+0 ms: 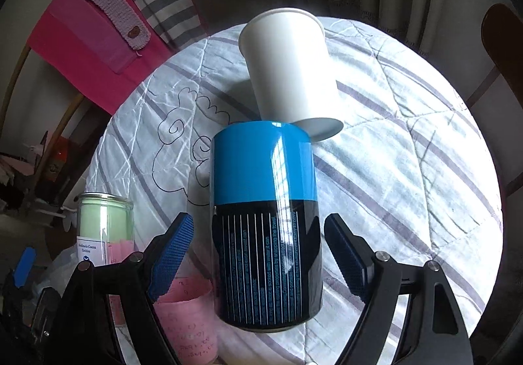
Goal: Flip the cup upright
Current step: 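Lift the blue cup with the right gripper and rotate it rim-up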
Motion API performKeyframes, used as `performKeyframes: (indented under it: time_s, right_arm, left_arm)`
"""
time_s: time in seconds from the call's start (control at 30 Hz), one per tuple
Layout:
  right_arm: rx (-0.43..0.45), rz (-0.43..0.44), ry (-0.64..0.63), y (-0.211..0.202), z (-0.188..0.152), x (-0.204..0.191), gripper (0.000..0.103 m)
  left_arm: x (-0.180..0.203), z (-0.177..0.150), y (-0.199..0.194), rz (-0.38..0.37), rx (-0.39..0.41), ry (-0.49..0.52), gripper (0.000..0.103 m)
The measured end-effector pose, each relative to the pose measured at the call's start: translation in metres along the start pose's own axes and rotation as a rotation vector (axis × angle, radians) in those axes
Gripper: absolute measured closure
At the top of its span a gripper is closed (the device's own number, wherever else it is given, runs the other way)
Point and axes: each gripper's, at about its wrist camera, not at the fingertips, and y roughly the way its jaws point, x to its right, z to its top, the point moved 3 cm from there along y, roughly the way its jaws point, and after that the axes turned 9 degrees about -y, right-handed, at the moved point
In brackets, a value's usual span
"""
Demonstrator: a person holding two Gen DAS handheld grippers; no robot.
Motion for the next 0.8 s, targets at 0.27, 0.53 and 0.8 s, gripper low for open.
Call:
performKeyframes:
  time_s: [0.27,0.53,0.8]
  right_arm:
    - [0.008,-0.032,0.009,0.003,0.008,0.004,0.034]
    - [0.119,-0.077,-0.039,-0.035,0.007,-0.011,0.035]
    - [0.222,-0.061,-0.067,-0.088,-0.018,-0.037,0.035]
  left_arm:
    - [-0.009,-0.001,0.001,-0.001,-0.008,-0.009,0.0]
    - [-0.015,-0.007,-0.016,-0.008,0.008,-0.019,0.0]
    - [-0.025,-0.021,-0.052,-0.021,0.043,-0.025,0.0]
